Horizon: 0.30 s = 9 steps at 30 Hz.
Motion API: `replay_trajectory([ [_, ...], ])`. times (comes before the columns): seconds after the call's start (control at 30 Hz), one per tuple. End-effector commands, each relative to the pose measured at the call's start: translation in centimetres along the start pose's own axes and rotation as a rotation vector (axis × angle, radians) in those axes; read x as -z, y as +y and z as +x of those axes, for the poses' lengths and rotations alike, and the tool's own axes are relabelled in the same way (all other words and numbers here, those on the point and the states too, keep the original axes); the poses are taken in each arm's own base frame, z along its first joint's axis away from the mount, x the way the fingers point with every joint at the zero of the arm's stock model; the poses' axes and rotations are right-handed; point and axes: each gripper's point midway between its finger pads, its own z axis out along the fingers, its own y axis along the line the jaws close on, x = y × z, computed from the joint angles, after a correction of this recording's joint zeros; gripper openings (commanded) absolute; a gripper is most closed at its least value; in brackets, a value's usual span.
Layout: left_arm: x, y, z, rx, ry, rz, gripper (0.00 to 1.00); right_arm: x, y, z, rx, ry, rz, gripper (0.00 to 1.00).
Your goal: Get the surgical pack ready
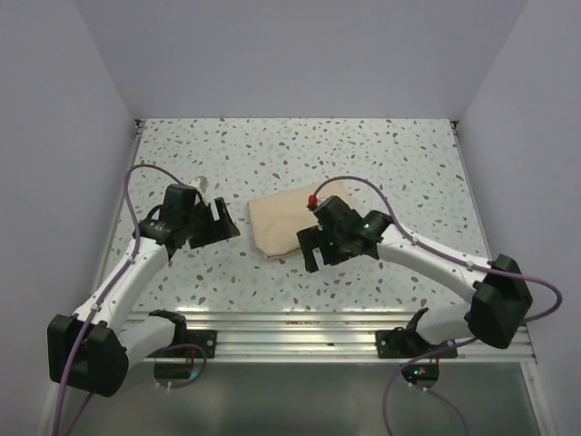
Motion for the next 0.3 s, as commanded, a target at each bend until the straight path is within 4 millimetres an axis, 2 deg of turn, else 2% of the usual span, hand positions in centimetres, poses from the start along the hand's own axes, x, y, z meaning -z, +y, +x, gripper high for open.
replay_trajectory([
  [0.0,0.7,-1.5,0.0,0.018,-0.032,0.101,0.82,1.5,-0.6,-0.4,-0.111,-0.113,-0.006,0.99],
  [0.03,0.8,-1.7,0.4,0.027,-0.027,0.115,0.82,2.2,-0.6,-0.4,-0.144,-0.135,-0.02,0.99],
  [0.17,1.1,-2.1,1.9,0.052,-0.03,0.183,0.9,1.8,-1.1,1.4,-0.193,-0.142,-0.069,0.99],
  [0.2,1.7,-2.8,1.7,0.045,-0.062,0.232,0.93,1.9,-1.1,1.6,-0.206,-0.159,-0.08,0.99],
  [0.23,1.5,-2.7,2.5,0.066,-0.052,0.247,0.98,2.1,-0.8,1.0,-0.231,-0.204,-0.106,0.99],
  [0.27,2.2,-3.2,2.4,0.065,-0.083,0.285,0.99,3.1,-0.9,1.4,-0.244,-0.258,-0.139,0.99],
])
